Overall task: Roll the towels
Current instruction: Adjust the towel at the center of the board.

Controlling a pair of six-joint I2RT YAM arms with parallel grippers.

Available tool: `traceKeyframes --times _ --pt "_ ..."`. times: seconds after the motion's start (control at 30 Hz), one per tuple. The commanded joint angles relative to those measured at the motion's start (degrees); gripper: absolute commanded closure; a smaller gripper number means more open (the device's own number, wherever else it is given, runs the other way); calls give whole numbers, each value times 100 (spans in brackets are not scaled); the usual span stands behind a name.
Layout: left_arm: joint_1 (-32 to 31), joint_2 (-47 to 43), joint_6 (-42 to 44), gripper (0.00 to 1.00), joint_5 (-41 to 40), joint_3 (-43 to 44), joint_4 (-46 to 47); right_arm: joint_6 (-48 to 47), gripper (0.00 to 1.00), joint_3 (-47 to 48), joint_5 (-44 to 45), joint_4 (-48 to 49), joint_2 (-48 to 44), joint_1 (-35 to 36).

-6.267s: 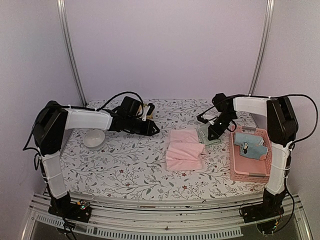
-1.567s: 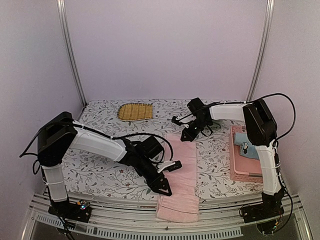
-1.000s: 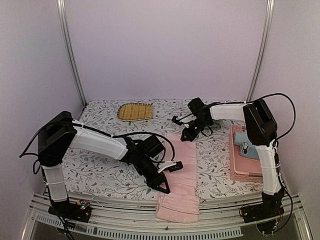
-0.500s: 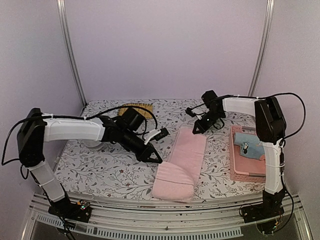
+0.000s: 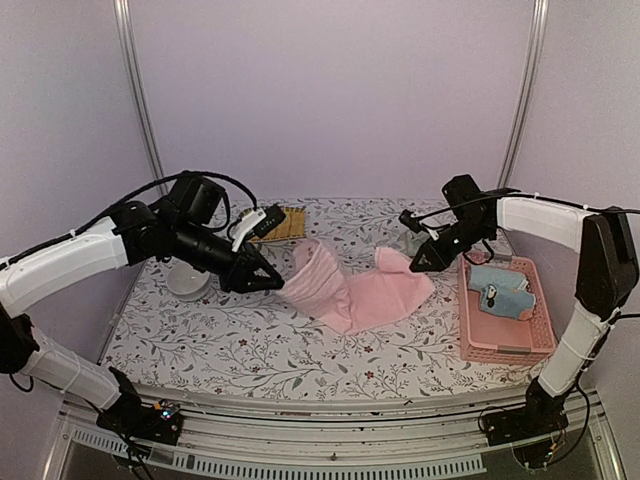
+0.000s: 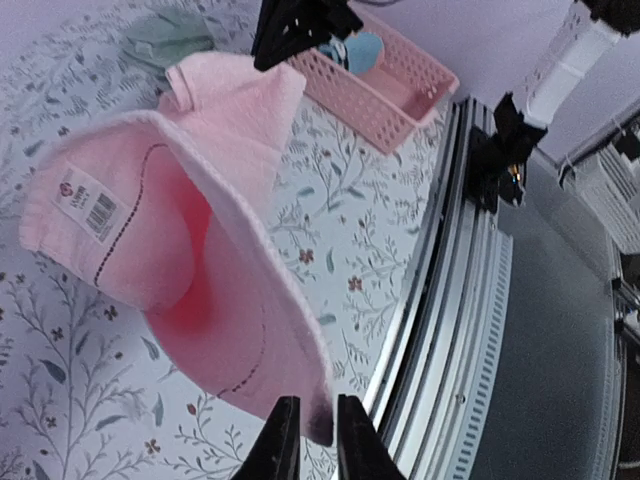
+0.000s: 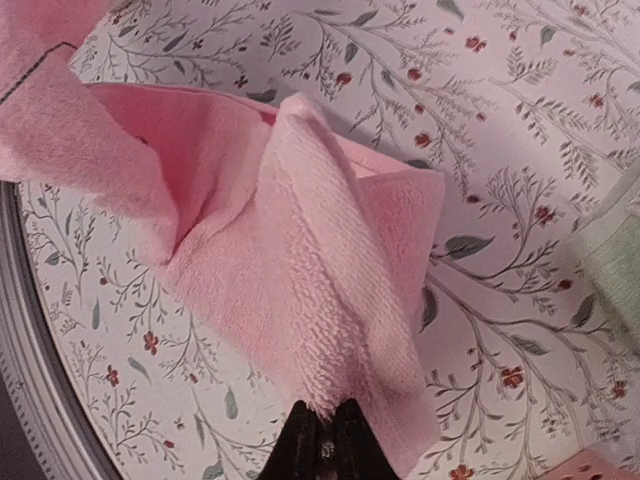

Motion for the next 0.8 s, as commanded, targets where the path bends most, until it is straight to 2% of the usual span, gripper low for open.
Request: traceKeyframes --times 0.0,0.07,0.2,0.27,0.33,0.47,0.57,0.67,0.77 --pt "-244 154 -416 64 561 -584 -1230 -810 77 -595 -861 -666 -359 10" --pt "-269 111 -430 54 100 -628 -1493 -1168 69 -509 -1128 -1067 -518 16" --pt "-158 119 -511 51 -1428 120 -1588 -1029 64 116 -1015 -1123 -564 17" --pt "64 203 -639 46 -1771 569 -1289 -861 63 693 -984 -1211 -307 11" --pt "231 403 -1028 38 -2380 1156 -890 -657 63 1234 -961 -1233 -45 17" --pt "508 1165 -2244 34 -3604 2836 -828 -250 62 1580 -797 -859 286 11" --pt "724 1713 -3218 33 -3735 4015 -1076 -147 62 1539 -691 -750 407 10" --pt "836 2087 -3630 33 -3638 5156 -1308 -130 62 1285 -569 -616 310 14" --pt "881 2209 -3833 30 -3527 5903 -1188 -260 61 1024 -536 -597 256 17"
